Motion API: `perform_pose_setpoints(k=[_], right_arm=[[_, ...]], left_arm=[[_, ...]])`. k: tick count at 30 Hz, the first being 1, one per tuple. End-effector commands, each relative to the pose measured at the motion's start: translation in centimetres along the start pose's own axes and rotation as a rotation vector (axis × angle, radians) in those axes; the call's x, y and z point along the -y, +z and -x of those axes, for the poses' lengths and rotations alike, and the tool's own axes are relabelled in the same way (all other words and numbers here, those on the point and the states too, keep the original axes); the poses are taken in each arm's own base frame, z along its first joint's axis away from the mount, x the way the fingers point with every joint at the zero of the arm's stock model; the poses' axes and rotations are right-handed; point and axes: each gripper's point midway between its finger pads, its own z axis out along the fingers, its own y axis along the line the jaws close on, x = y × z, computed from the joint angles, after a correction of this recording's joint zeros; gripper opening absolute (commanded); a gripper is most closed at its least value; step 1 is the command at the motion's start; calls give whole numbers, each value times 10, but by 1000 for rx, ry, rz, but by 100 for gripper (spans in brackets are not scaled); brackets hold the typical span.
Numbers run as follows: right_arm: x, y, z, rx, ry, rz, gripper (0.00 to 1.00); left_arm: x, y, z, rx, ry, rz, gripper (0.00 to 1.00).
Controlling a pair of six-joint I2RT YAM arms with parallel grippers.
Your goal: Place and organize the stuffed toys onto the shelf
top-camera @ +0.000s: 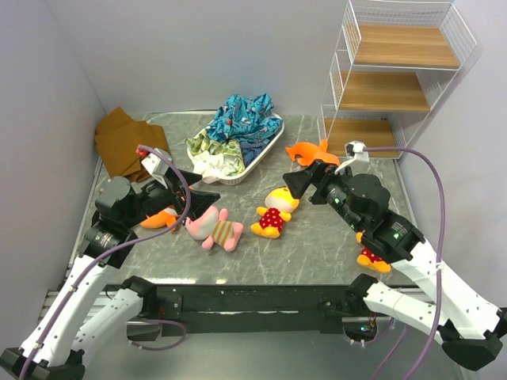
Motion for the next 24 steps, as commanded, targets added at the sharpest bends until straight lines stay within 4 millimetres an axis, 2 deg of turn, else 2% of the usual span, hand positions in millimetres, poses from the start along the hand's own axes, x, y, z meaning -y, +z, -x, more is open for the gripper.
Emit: perform_pose_setpoints(k=[1,6,7,9,10,12,13,15,16,20,21,23,24], right_arm=[[11,-9,20,79,56,-81,100],[33,-14,15,75,128,-205,100],[46,-18,5,43,131,-270,100],[70,-25,6,84,222,-416,98],[89,-35,-9,39,212,-516,96],[108,-40,-21,42,292,-645,94],[125,-52,-35,1,283,-739,92],[146,-58,-49,13,347,-885,91],[162,-73,-59,-16,326,-983,89],[207,-93,-64,30,330,-1236,87],[223,-100,-62,53,348,-1305,86],[240,-100,-55,70,336,-1340,86],[256,-108,-49,98,359,-1401,85]], left_arm=[[3,-2,10,38,23,-2,96],[0,-1,11,39,22,14,96],[-1,-1,10,36,19,21,96],[-3,-1,10,35,16,30,96],[-4,0,10,34,14,37,96],[-5,0,10,34,14,40,96],[-5,-1,9,31,14,41,97],[-5,-1,10,35,17,44,96],[-4,-2,12,41,20,46,96],[-4,-4,13,49,25,50,96],[-3,-5,13,52,29,46,96],[-2,-4,12,48,27,37,96],[-1,-4,11,45,24,28,96]])
